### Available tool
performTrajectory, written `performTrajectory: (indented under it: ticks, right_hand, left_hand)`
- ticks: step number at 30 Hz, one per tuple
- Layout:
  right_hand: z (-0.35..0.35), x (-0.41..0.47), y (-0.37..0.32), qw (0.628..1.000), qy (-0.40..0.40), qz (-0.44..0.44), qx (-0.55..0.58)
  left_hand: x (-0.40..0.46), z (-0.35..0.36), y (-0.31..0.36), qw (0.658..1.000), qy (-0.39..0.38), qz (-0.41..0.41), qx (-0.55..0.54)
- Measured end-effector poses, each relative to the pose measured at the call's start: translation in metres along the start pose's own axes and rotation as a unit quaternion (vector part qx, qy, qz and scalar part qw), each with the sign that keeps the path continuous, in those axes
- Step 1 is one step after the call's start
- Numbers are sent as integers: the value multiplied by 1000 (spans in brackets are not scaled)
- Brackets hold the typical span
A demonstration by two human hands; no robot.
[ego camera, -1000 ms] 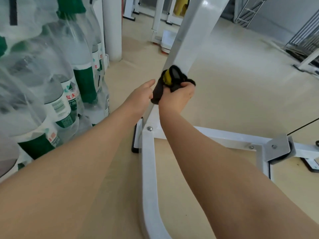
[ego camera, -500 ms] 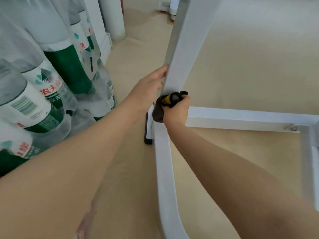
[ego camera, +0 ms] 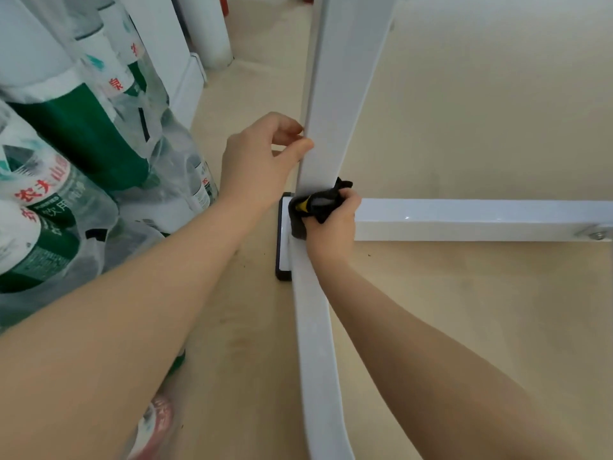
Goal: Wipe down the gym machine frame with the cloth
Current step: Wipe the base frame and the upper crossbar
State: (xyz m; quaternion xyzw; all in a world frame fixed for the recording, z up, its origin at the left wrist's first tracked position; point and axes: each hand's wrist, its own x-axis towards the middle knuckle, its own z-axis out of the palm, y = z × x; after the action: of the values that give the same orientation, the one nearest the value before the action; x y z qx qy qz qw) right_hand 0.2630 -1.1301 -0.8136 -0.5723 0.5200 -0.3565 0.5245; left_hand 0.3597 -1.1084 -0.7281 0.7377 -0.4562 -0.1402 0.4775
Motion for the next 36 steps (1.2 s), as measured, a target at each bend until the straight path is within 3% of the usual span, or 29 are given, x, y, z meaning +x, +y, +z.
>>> performTrajectory:
  ticks: [6,11,15,21,28,36]
  right_hand:
    - [-1,4,-45,986,86,-135,39]
    - [-12,-6,-64,996,31,-81,-27]
    - [-34,-11,-115,989,52,-128,-53]
    - [-41,-14,-196,972,120,-204,-12]
    - [-46,-26,-225,986,99,-124,-44]
    - [-67,-30,-305,967,143,-208,-37]
  left_hand:
    - [3,1,0,1000,15,-17,-2]
    - [0,-1,11,999,14,-39,28]
    - [2,-5,39,996,18,-89,-18]
    - [7,-40,98,972,44,11,-230]
    - [13,-68,142,959,-28,48,-279]
    - [17,-69,152,960,3,-5,-279]
